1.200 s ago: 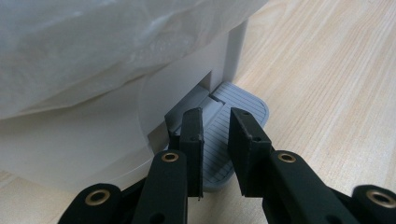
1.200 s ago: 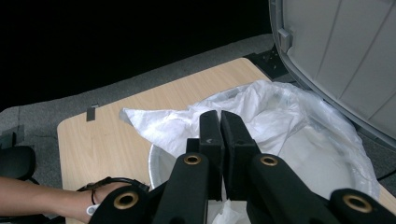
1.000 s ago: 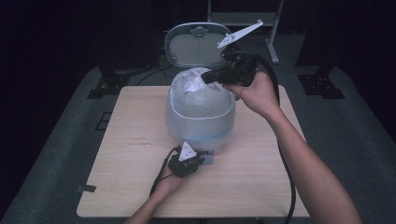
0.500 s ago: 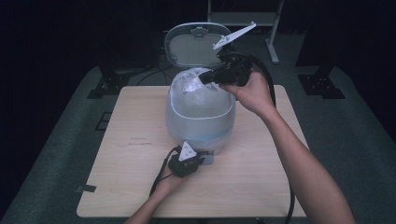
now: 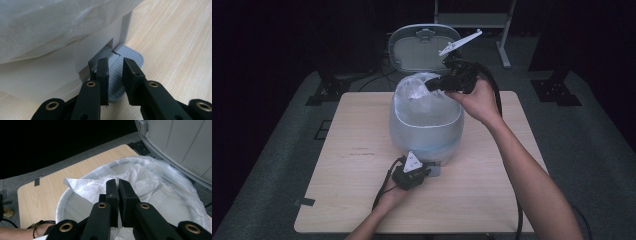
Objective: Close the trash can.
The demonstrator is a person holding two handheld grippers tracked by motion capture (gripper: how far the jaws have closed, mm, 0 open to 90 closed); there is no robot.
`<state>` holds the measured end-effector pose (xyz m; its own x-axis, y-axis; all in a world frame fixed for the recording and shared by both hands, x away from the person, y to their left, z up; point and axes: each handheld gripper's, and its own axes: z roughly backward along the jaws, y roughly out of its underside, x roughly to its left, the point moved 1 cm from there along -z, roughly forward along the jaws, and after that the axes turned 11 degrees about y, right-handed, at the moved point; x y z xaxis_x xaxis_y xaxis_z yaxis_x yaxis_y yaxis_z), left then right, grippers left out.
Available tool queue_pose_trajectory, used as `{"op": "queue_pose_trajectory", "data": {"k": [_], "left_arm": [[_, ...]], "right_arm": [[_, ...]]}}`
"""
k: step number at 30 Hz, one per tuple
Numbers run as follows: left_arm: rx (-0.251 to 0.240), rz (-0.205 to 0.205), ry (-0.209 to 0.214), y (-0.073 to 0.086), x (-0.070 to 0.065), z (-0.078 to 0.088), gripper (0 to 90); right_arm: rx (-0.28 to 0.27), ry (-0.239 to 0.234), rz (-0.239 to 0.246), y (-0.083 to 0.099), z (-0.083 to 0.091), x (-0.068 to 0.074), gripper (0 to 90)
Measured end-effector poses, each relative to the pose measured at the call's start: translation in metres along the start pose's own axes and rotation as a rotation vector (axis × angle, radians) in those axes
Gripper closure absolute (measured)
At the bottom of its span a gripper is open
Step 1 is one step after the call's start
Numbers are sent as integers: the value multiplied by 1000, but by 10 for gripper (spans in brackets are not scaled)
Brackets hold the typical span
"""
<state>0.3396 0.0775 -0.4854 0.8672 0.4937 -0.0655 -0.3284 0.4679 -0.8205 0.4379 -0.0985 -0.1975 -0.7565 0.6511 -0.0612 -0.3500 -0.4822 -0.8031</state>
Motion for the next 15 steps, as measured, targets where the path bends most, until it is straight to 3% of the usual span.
{"op": "queue_pose_trajectory", "data": {"k": [15], "left_arm": [[2,0,0,0,0,0,754]], "right_arm": [[9,20,-6,0,-9,-3,800]]}}
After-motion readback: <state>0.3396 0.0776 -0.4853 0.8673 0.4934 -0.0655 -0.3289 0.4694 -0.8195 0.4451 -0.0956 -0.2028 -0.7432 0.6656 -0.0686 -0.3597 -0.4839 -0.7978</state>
